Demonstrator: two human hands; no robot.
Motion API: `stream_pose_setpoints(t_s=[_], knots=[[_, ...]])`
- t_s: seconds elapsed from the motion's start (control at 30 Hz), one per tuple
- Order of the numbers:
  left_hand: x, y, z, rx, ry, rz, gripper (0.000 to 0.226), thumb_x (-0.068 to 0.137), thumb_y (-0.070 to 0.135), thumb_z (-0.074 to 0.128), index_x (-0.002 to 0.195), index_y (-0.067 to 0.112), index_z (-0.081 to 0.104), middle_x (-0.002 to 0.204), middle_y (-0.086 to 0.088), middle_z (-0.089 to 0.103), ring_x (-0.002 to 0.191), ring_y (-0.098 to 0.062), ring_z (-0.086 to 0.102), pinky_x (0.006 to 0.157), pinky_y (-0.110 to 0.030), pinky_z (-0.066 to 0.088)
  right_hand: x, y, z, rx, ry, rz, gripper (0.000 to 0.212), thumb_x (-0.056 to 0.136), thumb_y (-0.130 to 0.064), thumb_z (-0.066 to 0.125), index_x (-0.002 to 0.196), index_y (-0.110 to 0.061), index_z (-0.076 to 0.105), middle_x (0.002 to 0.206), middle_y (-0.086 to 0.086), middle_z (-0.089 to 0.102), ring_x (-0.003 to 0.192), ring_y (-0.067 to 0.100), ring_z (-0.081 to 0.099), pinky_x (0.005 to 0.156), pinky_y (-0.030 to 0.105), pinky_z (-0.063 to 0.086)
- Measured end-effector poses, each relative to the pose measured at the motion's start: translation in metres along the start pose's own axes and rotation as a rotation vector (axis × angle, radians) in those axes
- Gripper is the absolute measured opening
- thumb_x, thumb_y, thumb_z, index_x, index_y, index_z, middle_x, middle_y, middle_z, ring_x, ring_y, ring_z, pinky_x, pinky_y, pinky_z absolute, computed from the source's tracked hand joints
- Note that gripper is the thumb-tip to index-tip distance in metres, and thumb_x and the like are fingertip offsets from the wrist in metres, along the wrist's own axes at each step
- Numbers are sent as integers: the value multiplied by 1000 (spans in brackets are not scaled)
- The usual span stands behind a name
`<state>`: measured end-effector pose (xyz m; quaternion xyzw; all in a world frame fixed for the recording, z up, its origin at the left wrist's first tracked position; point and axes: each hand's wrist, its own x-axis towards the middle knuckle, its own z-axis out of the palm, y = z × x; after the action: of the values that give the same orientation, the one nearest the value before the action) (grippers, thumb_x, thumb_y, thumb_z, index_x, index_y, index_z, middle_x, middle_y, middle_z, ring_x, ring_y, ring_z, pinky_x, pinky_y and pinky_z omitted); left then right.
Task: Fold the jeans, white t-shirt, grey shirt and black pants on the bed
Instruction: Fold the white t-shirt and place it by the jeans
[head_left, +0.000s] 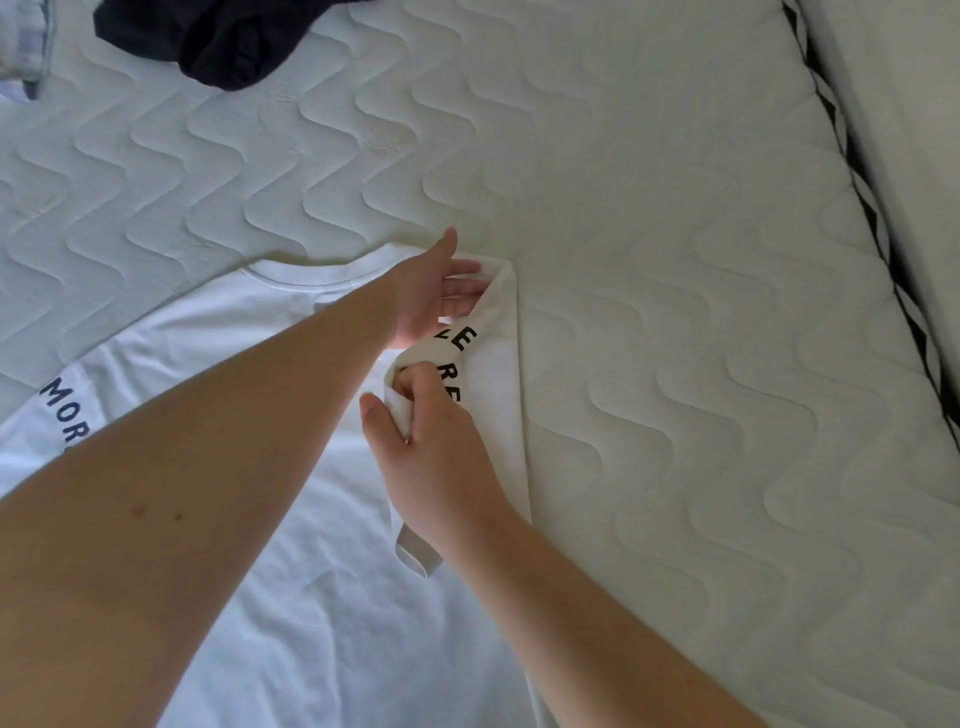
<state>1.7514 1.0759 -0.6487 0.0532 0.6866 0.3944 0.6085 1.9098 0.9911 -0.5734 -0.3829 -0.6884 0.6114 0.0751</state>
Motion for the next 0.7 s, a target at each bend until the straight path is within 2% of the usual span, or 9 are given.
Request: stream_pose_setpoints(t_s=[0.1, 0.17, 0.2, 0.3, 0.37, 0.47, 0.53, 0.63, 0.7], knots=[[-6, 3, -16, 261, -8, -32, 65, 95, 68, 34, 128, 17, 58, 112, -1, 72, 102, -18, 68, 81, -36, 49, 1, 10, 12, 59, -144, 32, 28, 98, -38, 53, 122, -25, 48, 129, -13, 53, 103, -3, 52, 82, 14, 34], [-8, 3, -16, 488, 70, -59, 71, 90, 75, 36, 126, 19, 61, 125, -4, 67, 108, -23, 63, 91, -39, 49, -2, 19, 16, 5, -254, 21, 43, 98, -42, 51, 139, -31, 43, 155, -20, 27, 137, -8, 27, 101, 12, 23], [-8, 1, -12, 616, 123, -43, 77, 86, 79, 38, 131, 19, 57, 135, -6, 60, 118, -27, 58, 98, -41, 45, -4, 25, 17, -43, -273, 1, 46, 99, -42, 50, 142, -33, 41, 159, -21, 19, 142, -8, 17, 104, 11, 18], [-6, -10, 0, 1002, 169, 92, 90, 79, 76, 55, 146, 18, 39, 148, -5, 45, 133, -28, 45, 92, -35, 41, -12, 42, 15, -140, -276, 2, 44, 100, -40, 48, 143, -34, 42, 159, -22, 17, 143, -7, 14, 104, 6, 14], [-1, -20, 3, 1087, 241, 238, 67, 87, 51, 66, 140, 15, 45, 135, -5, 55, 121, -26, 54, 77, -27, 42, -19, 56, 11, -176, -240, 35, 41, 101, -38, 48, 142, -33, 45, 157, -21, 24, 142, -6, 19, 108, 8, 15], [0, -25, -1, 1055, 365, 402, 28, 96, 20, 57, 123, 13, 57, 111, -6, 63, 89, -22, 58, 63, -26, 39, -30, 75, 1, -207, -132, 75, 40, 100, -30, 51, 140, -27, 49, 148, -16, 41, 137, 2, 34, 107, 8, 24], [-5, -28, -4, 1023, 374, 467, 28, 96, 19, 58, 124, 15, 56, 114, -8, 63, 91, -22, 56, 71, -31, 43, -39, 86, -9, -260, -54, 92, 40, 99, -23, 53, 138, -24, 50, 141, -11, 49, 131, 8, 41, 102, 7, 27], [-24, -41, -6, 955, 442, 667, 33, 94, 20, 61, 126, 13, 56, 115, -9, 58, 106, -23, 56, 93, -37, 46, -53, 103, -22, -373, 102, 98, 43, 95, -19, 60, 137, -17, 51, 137, -4, 52, 129, 15, 43, 108, 21, 29], [-45, -56, -2, 850, 501, 787, 27, 94, 17, 58, 120, 11, 58, 108, -7, 58, 101, -19, 56, 93, -32, 45, -64, 113, -28, -388, 165, 146, 46, 93, -23, 65, 136, -15, 52, 131, 1, 54, 124, 19, 47, 107, 30, 34]])
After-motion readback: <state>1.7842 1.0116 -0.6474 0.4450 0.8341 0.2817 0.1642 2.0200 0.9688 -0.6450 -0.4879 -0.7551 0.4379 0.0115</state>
